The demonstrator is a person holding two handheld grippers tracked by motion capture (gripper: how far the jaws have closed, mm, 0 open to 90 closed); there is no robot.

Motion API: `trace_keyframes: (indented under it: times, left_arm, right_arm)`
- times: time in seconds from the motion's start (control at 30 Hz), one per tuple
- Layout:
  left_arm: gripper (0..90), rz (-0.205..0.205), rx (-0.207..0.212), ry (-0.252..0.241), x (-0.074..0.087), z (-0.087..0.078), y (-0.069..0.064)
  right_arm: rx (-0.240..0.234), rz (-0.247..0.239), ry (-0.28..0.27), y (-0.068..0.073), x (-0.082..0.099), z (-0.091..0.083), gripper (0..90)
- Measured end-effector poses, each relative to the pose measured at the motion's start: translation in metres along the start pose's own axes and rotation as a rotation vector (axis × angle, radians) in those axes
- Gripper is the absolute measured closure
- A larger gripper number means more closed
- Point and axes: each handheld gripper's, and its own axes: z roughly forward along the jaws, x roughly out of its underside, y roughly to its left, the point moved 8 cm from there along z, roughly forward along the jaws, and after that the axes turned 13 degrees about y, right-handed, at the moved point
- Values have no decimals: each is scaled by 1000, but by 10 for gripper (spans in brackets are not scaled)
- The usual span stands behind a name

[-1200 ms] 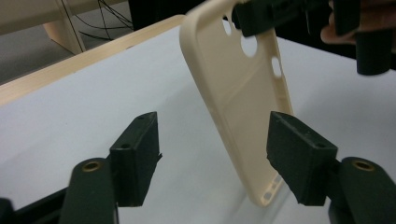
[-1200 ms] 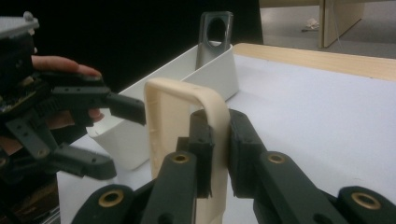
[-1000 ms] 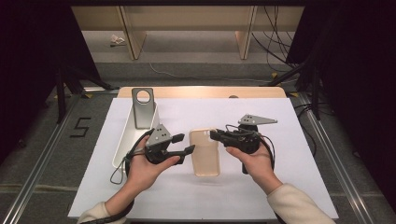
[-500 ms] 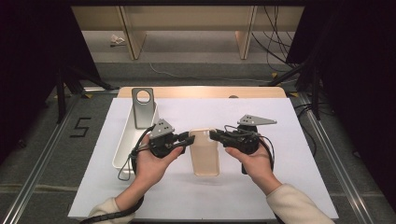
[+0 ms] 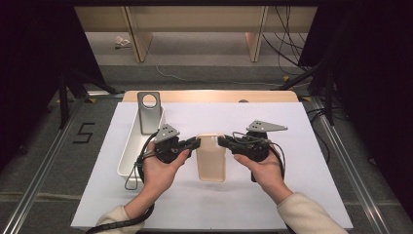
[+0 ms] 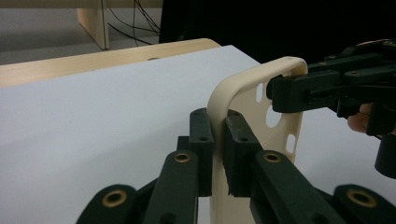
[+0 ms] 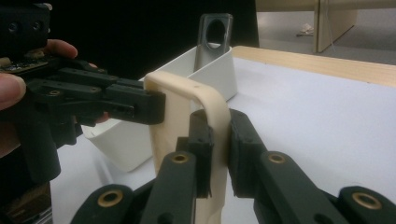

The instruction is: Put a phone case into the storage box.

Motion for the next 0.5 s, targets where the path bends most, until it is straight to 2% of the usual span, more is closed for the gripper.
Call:
trace_keyframes:
  times: [0.2, 0.3, 0.4, 0.5]
  left_arm:
    - [835, 25, -18, -2, -3, 1, -1]
    - [835, 35, -22, 3, -2, 1, -1]
    - [836, 43, -25, 5, -2, 1, 0]
    - [835, 47, -28, 1, -3, 0, 1]
  right_arm:
    - [18, -11, 2, -2, 1, 1, 802]
    - [30, -26, 4, -2, 1, 1, 757]
    - [57, -48, 2, -2, -1, 1, 647]
    - [93, -94, 9, -4, -1, 0, 473]
